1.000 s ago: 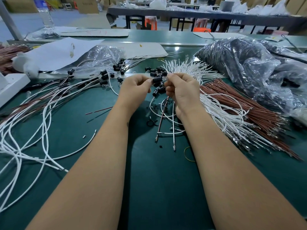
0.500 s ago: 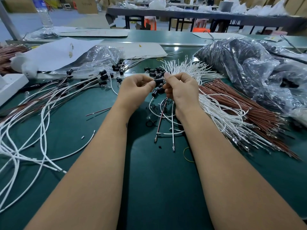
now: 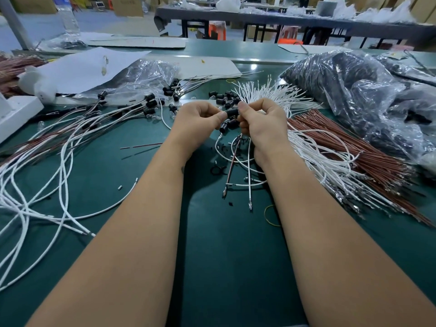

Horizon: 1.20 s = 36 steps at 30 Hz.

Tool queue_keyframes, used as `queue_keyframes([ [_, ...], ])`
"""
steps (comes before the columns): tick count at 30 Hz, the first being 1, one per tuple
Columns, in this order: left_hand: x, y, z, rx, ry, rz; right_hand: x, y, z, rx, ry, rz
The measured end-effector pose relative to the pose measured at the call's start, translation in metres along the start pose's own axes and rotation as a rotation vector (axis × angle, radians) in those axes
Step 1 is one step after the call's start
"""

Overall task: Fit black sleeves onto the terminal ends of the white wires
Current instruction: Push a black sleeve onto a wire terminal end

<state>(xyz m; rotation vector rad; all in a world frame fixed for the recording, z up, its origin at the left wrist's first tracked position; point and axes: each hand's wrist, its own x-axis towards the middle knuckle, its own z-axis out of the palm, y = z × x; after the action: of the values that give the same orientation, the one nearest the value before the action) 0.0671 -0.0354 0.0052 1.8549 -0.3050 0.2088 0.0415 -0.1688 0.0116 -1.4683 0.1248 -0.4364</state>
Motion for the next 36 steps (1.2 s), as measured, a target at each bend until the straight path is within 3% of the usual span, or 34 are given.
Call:
queue_keyframes([
  [7, -0.002, 0.000, 0.003, -0.032, -0.025, 0.044, 0.007, 0.003, 0.000, 0.009, -0.087, 0.167],
  [25, -0.004, -0.001, 0.002, -0.073, -0.029, 0.039, 0.004, 0.005, 0.000, -0.047, -0.153, 0.138],
  [31, -0.005, 0.003, 0.007, -0.081, -0.030, 0.056, 0.003, 0.001, 0.001, 0.048, -0.106, 0.161],
  [36, -0.001, 0.004, 0.011, -0.061, 0.016, 0.063, 0.000, -0.006, 0.003, -0.012, -0.083, 0.102],
])
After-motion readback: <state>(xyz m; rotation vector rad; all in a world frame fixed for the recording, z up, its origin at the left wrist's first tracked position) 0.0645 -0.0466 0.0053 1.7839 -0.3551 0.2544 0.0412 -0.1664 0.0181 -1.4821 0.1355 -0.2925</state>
